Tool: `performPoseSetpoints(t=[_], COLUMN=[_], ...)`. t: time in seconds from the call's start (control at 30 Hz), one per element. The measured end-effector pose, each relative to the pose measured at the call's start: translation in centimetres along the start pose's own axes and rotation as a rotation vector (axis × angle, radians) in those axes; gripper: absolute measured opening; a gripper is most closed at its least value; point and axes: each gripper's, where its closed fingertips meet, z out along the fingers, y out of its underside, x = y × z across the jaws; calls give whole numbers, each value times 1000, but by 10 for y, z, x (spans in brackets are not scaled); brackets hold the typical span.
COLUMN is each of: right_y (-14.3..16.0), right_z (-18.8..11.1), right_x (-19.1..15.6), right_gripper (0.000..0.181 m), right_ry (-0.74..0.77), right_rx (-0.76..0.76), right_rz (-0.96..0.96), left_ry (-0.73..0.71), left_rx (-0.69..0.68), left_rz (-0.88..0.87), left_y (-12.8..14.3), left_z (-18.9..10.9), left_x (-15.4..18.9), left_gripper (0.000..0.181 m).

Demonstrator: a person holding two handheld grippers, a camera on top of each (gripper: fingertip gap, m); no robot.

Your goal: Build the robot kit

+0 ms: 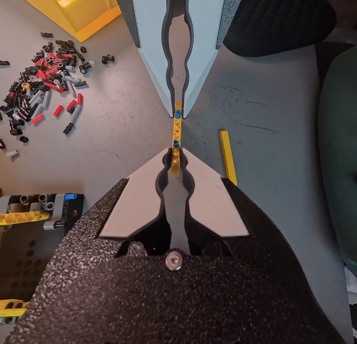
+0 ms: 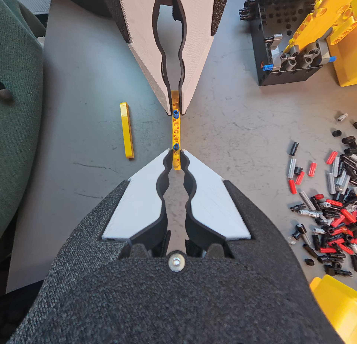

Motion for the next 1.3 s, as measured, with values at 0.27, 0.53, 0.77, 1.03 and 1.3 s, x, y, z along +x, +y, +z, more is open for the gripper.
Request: performPoseSetpoints(t=[0.27, 0.53, 0.77, 1.03, 1.3], right_y=[0, -2, -3, -3, -4], right_z=[0, 2, 4, 5, 5], right_x=[0, 0, 2, 3, 4], right_gripper=[7, 7, 7, 7, 6], right_ry=[14, 3, 0, 13, 48], right_rx=[-16, -12, -11, -37, -57], right_rz=[-7, 22, 27, 6, -34], left_ry=[-20, 11, 2, -71, -153], left_rx=[-4, -3, -33, -111, -177], left_rz=[43, 30, 43, 104, 153], left_y=[1, 2, 4, 6, 6], left_z=[0, -1, -2, -3, -2], left_x=[0, 0, -1, -3, -4], left_gripper=[7, 6, 7, 7, 7])
